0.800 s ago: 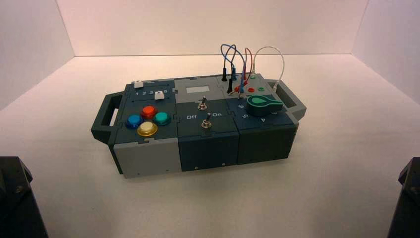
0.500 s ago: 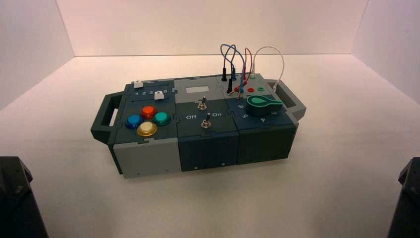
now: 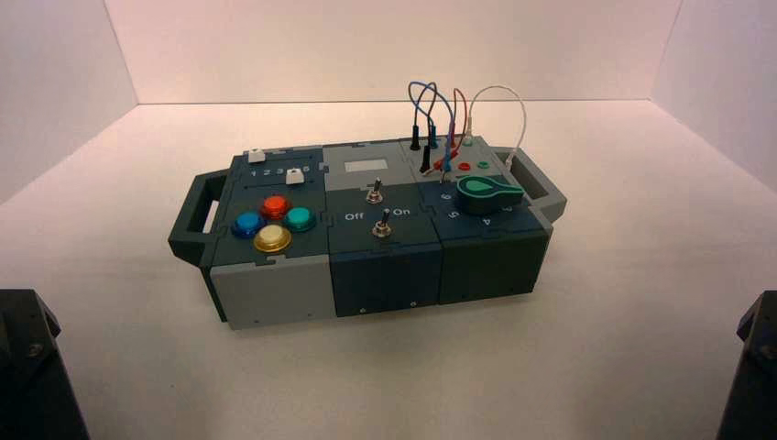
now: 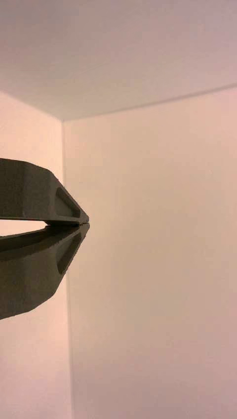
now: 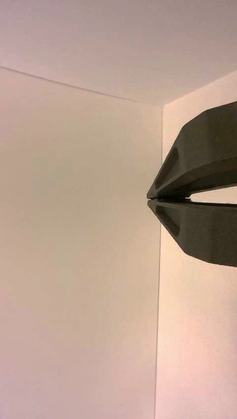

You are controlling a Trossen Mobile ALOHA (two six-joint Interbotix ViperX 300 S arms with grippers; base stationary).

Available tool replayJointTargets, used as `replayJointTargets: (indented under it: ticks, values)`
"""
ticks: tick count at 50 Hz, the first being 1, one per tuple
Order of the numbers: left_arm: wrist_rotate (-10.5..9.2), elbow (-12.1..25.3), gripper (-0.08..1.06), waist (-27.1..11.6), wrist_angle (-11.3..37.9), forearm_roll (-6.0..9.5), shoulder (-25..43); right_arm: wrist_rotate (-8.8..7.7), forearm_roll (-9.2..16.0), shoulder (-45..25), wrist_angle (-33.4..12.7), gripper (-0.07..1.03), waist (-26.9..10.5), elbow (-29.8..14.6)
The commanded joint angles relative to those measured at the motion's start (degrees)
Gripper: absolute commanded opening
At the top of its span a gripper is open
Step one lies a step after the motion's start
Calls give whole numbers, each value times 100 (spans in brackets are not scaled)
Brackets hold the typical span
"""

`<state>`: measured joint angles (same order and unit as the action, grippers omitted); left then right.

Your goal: Insert the white wire.

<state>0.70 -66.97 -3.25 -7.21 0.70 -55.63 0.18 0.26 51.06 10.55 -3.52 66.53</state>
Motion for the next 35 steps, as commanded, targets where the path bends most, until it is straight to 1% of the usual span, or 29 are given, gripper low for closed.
replayJointTargets:
  ticks: [1, 3, 4, 7, 8, 9, 14, 19, 22, 24, 27, 28, 29, 32, 33, 34, 35]
  values:
    - [-44, 281, -3, -352, 378, 70, 62, 18, 35, 0, -299, -2, -246, -281]
    - [-44, 343, -3, -536, 580, 70, 70, 18, 62, -9, -554, -3, -352, -334]
    - [-44, 360, -3, -589, 624, 70, 79, 26, 79, -9, -624, -3, -369, -343]
    - [-53, 448, -3, -835, 861, 79, 114, 26, 167, -26, -1099, -3, -431, -431]
    - [-62, 466, -3, -879, 914, 79, 132, 18, 176, -26, -1178, -3, -431, -448]
    - [-62, 519, -3, -940, 1011, 70, 158, 26, 229, -18, -1441, -3, -431, -492]
    - [-62, 782, -3, -1187, 1661, 88, 299, 26, 272, -9, -2101, -3, -422, -615]
    - [-62, 984, -3, -1380, 2276, 97, 448, 18, 272, 0, -2522, -3, -422, -694]
    - [-79, 1107, -3, -1556, 2742, 123, 562, 18, 281, -9, -2769, -3, -422, -721]
    - [-79, 1169, -3, -1652, 2997, 158, 633, 26, 290, -18, -2892, -3, -422, -721]
    - [-88, 1257, -3, -1916, 3410, 220, 765, 26, 334, -26, -3120, -3, -431, -721]
    - [-88, 1257, -3, -1960, 3472, 237, 791, 26, 343, -26, -3155, -3, -431, -721]
    - [-97, 1274, -3, -2074, 3577, 264, 844, 35, 422, -35, -3270, -3, -431, -712]
    - [-185, 1283, -3, -2417, 3797, 387, 967, 35, 598, -35, -3463, -3, -431, -703]
    - [-290, 1257, -3, -2663, 3832, 510, 1063, 35, 712, -35, -3604, -3, -431, -694]
    - [-360, 1248, -3, -2795, 3832, 571, 1107, 35, 765, -35, -3656, -3, -431, -686]
    - [-396, 1239, -3, -2848, 3832, 598, 1134, 35, 800, -35, -3718, -3, -431, -694]
